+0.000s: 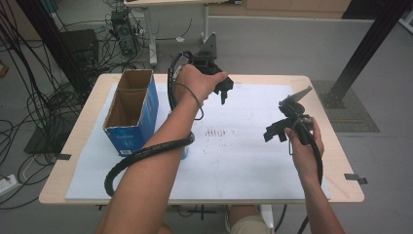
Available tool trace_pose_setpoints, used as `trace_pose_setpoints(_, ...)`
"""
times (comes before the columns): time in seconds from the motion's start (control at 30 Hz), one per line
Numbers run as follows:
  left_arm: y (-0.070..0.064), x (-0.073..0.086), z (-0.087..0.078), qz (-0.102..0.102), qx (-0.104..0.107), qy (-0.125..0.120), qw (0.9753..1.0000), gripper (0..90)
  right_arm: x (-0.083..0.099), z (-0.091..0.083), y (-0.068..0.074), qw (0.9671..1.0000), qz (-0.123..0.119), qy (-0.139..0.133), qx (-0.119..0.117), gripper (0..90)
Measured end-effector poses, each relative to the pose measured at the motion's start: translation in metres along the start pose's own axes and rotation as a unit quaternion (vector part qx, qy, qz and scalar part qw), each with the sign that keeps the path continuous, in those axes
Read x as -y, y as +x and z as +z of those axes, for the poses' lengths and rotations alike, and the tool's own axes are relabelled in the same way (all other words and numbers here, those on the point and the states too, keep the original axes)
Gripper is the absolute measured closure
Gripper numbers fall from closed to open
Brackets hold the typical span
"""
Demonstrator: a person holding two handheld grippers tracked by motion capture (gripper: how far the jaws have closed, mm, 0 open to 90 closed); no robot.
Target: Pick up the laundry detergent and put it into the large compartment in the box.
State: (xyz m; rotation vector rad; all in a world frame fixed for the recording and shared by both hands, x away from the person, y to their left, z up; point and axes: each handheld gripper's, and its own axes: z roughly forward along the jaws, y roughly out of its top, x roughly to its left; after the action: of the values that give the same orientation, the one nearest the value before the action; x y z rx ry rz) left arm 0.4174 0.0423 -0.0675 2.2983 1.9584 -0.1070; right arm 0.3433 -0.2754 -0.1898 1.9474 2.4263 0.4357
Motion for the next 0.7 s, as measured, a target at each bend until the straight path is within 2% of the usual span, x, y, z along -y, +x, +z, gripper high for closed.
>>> trace_pose_setpoints(0.27, 0.012, 0.006, -0.008, -0.018, -0.010, -0.007, 0.9998, 7.0, 0.000, 0.000, 0.003, 1.0000, -0.004, -0.001, -0.002, 5.8)
trace_pose_setpoints(0.43, 0.025, 0.010, -0.010, -0.043, -0.020, -0.009, 0.9988, 7.0, -0.001, -0.001, 0.006, 1.0000, -0.007, -0.001, -0.001, 5.8)
trace_pose_setpoints(0.7, 0.043, 0.013, -0.009, -0.067, -0.030, -0.010, 0.9973, 7.0, -0.001, -0.002, 0.009, 1.0000, -0.009, -0.002, -0.002, 5.8)
